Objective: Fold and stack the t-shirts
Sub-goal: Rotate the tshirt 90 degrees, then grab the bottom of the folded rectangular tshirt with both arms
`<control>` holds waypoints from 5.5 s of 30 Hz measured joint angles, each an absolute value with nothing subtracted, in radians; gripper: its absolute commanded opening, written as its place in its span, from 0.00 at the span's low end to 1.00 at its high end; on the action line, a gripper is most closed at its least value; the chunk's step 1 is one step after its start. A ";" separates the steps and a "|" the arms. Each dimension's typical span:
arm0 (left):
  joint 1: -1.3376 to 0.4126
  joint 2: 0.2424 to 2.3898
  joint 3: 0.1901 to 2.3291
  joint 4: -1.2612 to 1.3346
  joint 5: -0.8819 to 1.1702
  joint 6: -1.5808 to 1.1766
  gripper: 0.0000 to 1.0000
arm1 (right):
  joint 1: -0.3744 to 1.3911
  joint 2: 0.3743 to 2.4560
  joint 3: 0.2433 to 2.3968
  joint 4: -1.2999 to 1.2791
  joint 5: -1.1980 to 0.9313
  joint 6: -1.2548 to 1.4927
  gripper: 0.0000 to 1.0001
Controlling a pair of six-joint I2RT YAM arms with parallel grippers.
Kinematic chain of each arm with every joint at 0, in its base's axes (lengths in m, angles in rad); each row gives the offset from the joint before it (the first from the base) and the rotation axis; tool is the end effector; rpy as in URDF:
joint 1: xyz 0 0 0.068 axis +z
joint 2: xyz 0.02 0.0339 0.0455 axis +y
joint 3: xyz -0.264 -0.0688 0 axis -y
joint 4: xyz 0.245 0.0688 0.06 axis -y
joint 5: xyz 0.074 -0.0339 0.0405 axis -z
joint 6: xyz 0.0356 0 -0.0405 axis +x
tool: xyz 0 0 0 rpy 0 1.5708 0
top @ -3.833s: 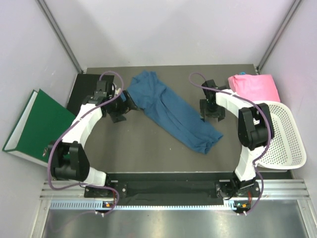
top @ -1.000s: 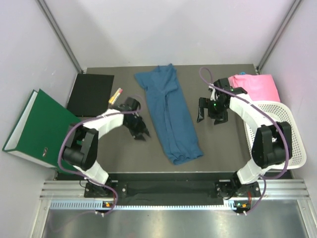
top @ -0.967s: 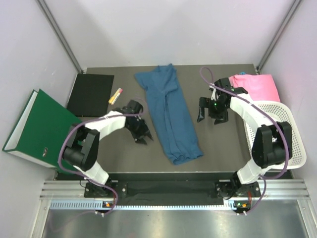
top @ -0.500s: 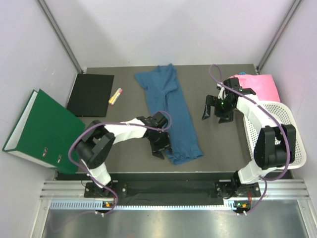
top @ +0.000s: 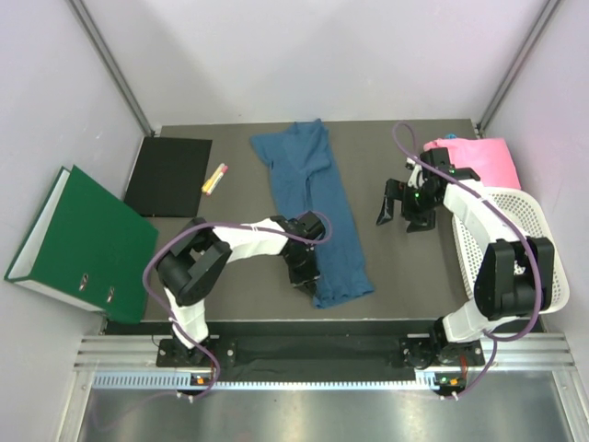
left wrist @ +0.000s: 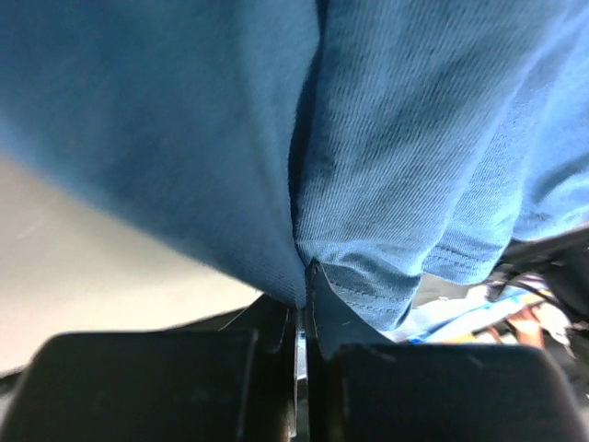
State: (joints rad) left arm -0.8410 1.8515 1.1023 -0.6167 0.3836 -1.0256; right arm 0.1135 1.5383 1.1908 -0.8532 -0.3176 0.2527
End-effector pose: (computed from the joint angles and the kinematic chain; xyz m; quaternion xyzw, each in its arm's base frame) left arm 0.2135 -0.2587 0.1395 0.0706 -0.9742 0.1935 0.0926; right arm 0.2980 0.0452 0.2498 0.0385 0.9702 0.1859 0.1503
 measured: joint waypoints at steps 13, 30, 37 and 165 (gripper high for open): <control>-0.821 1.621 0.938 -0.931 0.197 -0.973 0.00 | 0.125 1.546 1.177 -0.826 -0.364 0.254 1.00; -0.779 1.548 1.269 -1.243 -0.151 -0.929 0.98 | 0.345 1.632 1.168 -0.645 -0.362 0.336 0.99; -0.552 1.538 1.297 -1.245 -0.191 -0.821 0.98 | 0.344 1.932 1.426 -0.493 -0.337 0.403 0.98; -0.077 1.626 1.037 -0.909 0.308 -0.400 0.84 | 0.988 2.188 1.714 -0.808 -0.223 0.296 0.00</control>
State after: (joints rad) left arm -0.0772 1.6257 1.0370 -0.9089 0.3077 -0.4000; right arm 0.9882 2.1876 1.7138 -0.8082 -0.2234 0.2958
